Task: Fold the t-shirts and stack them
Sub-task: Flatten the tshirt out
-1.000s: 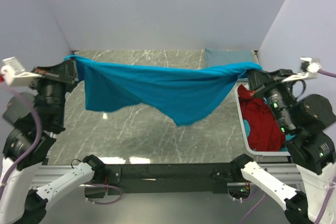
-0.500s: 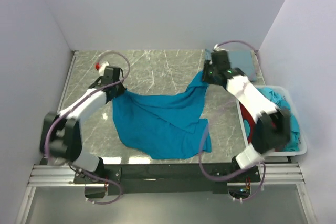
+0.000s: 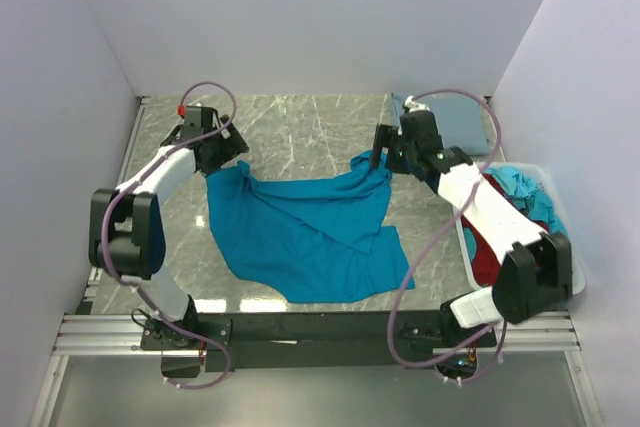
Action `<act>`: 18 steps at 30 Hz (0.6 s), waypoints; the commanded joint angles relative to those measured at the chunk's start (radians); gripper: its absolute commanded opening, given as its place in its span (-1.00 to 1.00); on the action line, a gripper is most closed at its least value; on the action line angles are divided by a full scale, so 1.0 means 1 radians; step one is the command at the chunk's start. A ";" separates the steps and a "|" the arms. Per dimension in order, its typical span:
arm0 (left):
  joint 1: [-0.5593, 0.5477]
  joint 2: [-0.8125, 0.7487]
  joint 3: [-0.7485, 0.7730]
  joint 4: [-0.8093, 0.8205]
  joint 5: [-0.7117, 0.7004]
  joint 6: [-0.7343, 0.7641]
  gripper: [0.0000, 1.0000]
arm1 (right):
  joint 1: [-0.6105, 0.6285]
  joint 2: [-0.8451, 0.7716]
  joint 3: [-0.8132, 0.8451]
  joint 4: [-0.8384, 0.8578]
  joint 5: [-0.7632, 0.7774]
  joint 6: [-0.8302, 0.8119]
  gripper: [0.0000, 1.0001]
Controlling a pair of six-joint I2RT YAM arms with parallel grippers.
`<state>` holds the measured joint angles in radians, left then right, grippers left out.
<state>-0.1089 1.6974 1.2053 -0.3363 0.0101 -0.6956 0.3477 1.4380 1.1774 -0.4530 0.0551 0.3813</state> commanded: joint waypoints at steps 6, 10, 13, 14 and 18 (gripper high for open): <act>0.133 -0.228 -0.205 0.084 0.002 -0.044 0.99 | 0.149 -0.240 -0.241 0.043 0.011 -0.004 0.82; 0.222 -0.199 -0.265 0.132 0.053 -0.033 0.99 | 0.267 -0.268 -0.304 0.013 0.017 0.008 0.82; 0.233 -0.125 -0.239 0.160 0.080 -0.025 0.96 | 0.323 -0.249 -0.350 0.002 0.006 0.047 0.81; 0.235 -0.107 -0.231 0.175 0.090 -0.024 0.95 | 0.327 -0.243 -0.364 0.010 0.008 0.069 0.80; 0.235 -0.001 -0.158 0.209 0.102 -0.027 0.76 | 0.332 -0.235 -0.415 0.017 0.014 0.106 0.80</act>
<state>0.1291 1.6478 0.9710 -0.2073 0.0692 -0.7238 0.6765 1.2015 0.7815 -0.4427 0.0521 0.4404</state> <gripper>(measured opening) 0.920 0.904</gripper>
